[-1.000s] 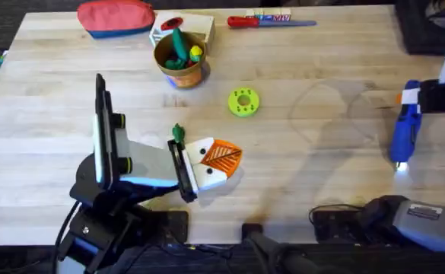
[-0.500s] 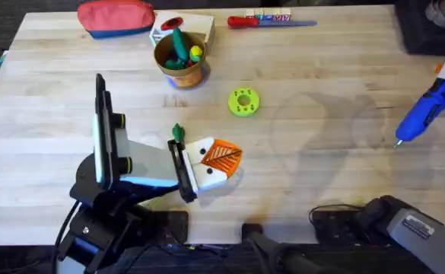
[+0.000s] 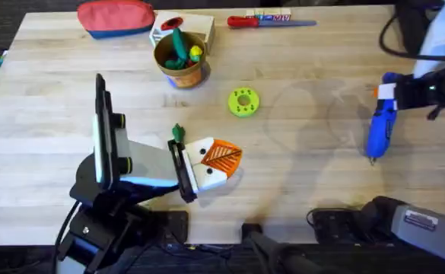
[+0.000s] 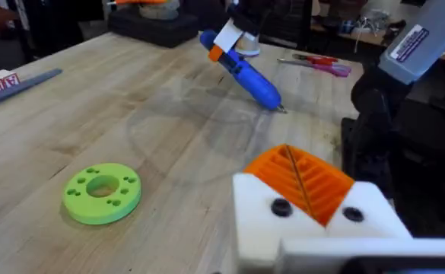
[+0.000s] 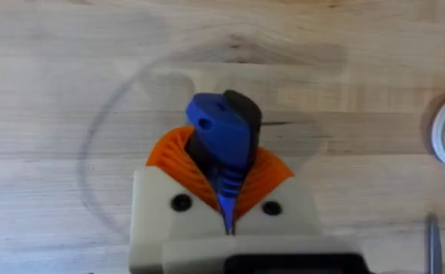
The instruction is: Pick up the gripper from the table and insert it into the empty holder that is missing its gripper. Then pick up a screw, insert it into the mounting hole, and use the screwdriver to tighten it. Finally, clean up the table by picking up the vegetable and placing it into the bucket.
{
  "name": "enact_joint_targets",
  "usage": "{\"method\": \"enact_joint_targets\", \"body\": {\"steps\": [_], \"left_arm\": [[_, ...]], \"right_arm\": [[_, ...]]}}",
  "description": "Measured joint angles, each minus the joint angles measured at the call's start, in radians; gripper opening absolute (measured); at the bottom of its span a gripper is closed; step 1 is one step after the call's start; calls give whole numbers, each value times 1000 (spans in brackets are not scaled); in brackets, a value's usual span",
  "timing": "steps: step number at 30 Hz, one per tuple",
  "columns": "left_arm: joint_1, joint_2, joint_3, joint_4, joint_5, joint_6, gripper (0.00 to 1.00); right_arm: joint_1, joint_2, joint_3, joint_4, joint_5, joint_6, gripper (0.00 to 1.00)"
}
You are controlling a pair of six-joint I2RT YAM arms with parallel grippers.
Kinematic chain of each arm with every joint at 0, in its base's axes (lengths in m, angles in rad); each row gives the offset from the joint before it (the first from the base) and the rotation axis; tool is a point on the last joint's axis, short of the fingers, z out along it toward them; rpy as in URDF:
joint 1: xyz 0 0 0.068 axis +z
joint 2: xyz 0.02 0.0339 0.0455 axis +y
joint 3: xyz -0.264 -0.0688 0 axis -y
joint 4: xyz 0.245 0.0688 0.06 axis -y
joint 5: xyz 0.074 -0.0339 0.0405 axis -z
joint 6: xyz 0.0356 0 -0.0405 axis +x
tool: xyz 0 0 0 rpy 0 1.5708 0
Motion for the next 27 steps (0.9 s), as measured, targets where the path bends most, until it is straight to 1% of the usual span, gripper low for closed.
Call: {"method": "enact_joint_targets", "body": {"steps": [3,7,8,10,14,15,16,17,22,27], "left_arm": [[0,0,0,0,0,0,14],[0,0,0,0,0,0,14],[0,0,0,0,0,0,14],[0,0,0,0,0,0,14],[0,0,0,0,0,0,14],[0,0,0,0,0,0,14],[0,0,0,0,0,0,14],[0,0,0,0,0,0,14],[0,0,0,0,0,0,14],[0,0,0,0,0,0,14]], "right_arm": [[35,79,0,6,39,-39,7],[53,171,0,29,78,-58,7],[55,188,0,31,85,-60,25],[57,207,0,28,89,-57,263],[58,212,0,39,103,-62,851],[58,212,0,37,104,-68,955],[58,212,0,36,107,-68,982],[58,211,0,35,108,-69,988],[58,201,0,-4,107,-74,991],[58,162,0,-78,60,-156,992]]}}
